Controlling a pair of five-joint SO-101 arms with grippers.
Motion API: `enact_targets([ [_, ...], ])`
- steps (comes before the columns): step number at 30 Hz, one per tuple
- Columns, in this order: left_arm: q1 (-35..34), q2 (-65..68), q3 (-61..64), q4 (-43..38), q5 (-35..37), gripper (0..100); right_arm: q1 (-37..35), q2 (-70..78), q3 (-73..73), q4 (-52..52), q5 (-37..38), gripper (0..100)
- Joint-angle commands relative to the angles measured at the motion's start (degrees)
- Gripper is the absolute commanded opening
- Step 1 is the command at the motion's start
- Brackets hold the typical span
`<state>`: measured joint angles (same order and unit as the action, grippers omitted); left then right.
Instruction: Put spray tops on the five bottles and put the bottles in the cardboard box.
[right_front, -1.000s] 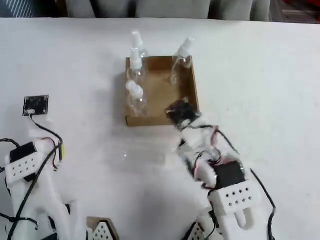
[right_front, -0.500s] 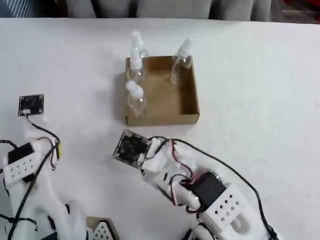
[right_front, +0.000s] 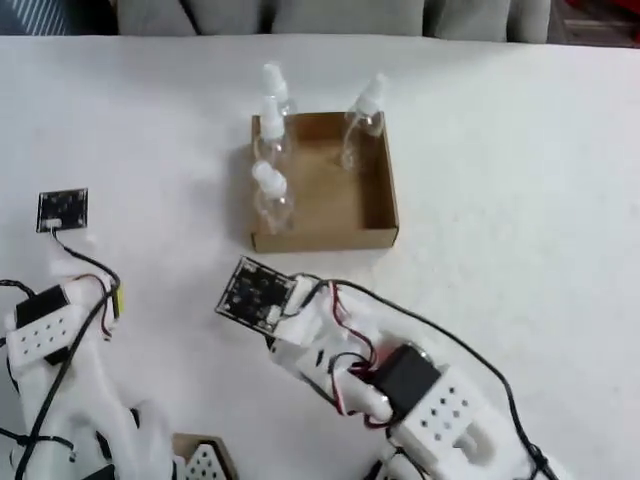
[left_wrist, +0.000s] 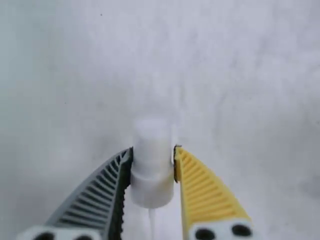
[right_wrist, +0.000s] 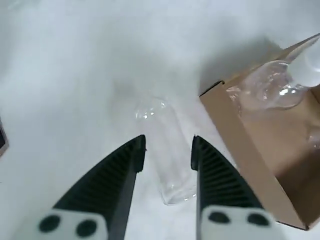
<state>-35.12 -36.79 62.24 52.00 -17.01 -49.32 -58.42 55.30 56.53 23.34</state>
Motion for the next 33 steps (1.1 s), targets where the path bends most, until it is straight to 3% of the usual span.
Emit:
enact_targets([
  [1, -0.31, 0.13, -2.02, -1.32, 0.62, 2, -0.4, 5.14, -2.9, -2.86, -0.53, 12.2],
  [13, -0.22, 0.13, -1.85, -2.37, 0.7, 2, -0.22, 14.55, -6.07, -11.12, -1.05, 11.9],
  [29, -0.22, 0.13, -1.85, -2.37, 0.7, 2, 1.8, 28.53, -11.87, -11.38, -0.44, 12.3],
  [33, -0.22, 0.13, -1.85, -2.46, 0.7, 2, 0.48, 36.35, -17.23, -6.55, 8.62, 15.3],
])
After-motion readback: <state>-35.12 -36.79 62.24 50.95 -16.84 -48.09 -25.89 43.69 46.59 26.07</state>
